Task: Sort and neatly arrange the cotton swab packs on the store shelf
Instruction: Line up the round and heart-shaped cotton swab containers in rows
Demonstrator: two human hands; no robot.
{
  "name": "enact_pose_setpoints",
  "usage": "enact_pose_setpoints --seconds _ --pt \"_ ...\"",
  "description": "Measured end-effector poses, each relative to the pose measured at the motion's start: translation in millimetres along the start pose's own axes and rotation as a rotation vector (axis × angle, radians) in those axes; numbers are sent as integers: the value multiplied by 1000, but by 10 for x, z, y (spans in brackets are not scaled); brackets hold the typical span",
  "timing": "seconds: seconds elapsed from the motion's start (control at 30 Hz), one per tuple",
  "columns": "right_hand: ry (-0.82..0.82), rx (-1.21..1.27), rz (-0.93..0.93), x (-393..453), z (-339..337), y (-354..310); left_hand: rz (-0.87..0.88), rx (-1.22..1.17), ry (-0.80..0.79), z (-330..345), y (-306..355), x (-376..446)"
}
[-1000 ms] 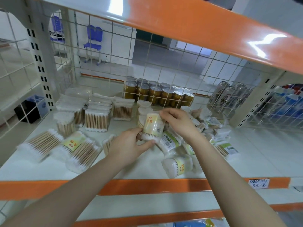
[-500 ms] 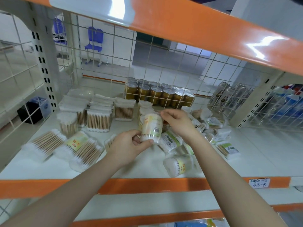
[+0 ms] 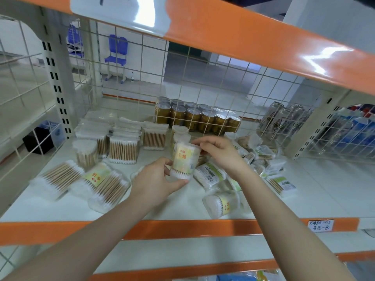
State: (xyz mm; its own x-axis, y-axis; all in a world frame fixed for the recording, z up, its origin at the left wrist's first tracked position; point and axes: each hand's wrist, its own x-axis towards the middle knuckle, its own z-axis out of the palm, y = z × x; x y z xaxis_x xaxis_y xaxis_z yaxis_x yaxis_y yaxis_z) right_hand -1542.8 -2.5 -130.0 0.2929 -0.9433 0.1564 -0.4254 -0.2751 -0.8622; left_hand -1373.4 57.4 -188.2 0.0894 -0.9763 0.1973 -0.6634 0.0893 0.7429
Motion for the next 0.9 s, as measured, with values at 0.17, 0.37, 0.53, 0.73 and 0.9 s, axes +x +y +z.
enact_pose_setpoints --seconds 0.17,0.37,0.53,0.73,0.9 --pt "-43 -19 22 -42 -10 5 21 68 -3 -19 10 -24" --pt "-70 -12 30 -73 15 12 32 130 -35 -20 13 -32" --pt "-3 21 29 -80 49 56 54 142 -62 -2 -16 -46" --pt "68 -120 29 -115 91 199 121 235 -13 -25 -106 -32" --pt "130 -284 -30 -175 239 356 120 260 25 -90 -149 2"
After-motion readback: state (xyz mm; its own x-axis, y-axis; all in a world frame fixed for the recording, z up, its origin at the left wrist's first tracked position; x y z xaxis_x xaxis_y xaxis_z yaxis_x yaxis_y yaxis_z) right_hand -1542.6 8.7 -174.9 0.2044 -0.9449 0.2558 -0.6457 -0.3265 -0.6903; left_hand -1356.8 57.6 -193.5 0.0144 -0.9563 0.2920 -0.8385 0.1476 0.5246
